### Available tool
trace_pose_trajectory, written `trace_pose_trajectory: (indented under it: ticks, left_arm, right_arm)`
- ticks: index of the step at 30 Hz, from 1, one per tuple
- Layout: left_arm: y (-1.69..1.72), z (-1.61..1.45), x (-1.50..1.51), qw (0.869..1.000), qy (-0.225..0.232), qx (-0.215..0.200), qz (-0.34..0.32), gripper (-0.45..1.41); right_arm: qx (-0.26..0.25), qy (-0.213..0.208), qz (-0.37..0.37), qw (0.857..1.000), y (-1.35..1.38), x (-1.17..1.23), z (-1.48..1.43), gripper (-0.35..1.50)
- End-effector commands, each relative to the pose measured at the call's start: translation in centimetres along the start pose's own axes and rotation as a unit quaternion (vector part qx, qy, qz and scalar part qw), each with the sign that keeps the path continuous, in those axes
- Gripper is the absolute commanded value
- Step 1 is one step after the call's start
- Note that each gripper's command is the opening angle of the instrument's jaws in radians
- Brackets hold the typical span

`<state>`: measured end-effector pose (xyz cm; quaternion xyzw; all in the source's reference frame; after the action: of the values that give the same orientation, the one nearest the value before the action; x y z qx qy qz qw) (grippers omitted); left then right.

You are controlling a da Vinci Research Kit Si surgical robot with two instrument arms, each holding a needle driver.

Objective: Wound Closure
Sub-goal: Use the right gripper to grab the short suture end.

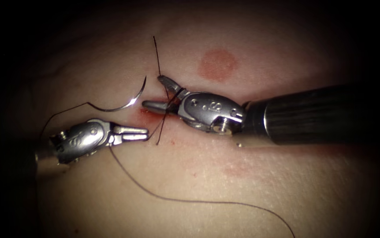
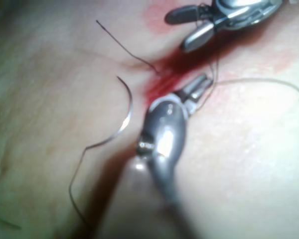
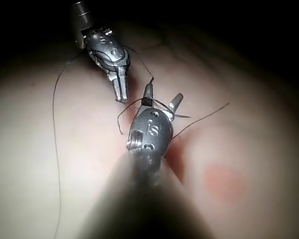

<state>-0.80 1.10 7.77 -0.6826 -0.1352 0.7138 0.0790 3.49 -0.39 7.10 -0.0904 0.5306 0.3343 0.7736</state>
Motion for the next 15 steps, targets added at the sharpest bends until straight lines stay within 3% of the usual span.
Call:
trace_pose_trajectory:
  ticks: [1,6,15]
  left_arm:
    - [-0.04,0.07,-0.05,1.000,-0.001,0.004,0.004,-0.35]
    - [-0.26,0.13,0.09,0.999,-0.013,0.021,0.021,-0.35]
    - [-0.34,0.18,0.10,0.999,-0.015,0.027,0.025,-0.35]
  right_arm:
    - [-0.006,-0.005,0.000,1.000,-0.01,-0.06,0.08,1.38]
    - [-0.044,-0.034,0.000,0.998,0.11,-0.11,0.19,1.38]
    - [-0.081,-0.075,0.001,0.994,0.21,-0.16,0.34,1.41]
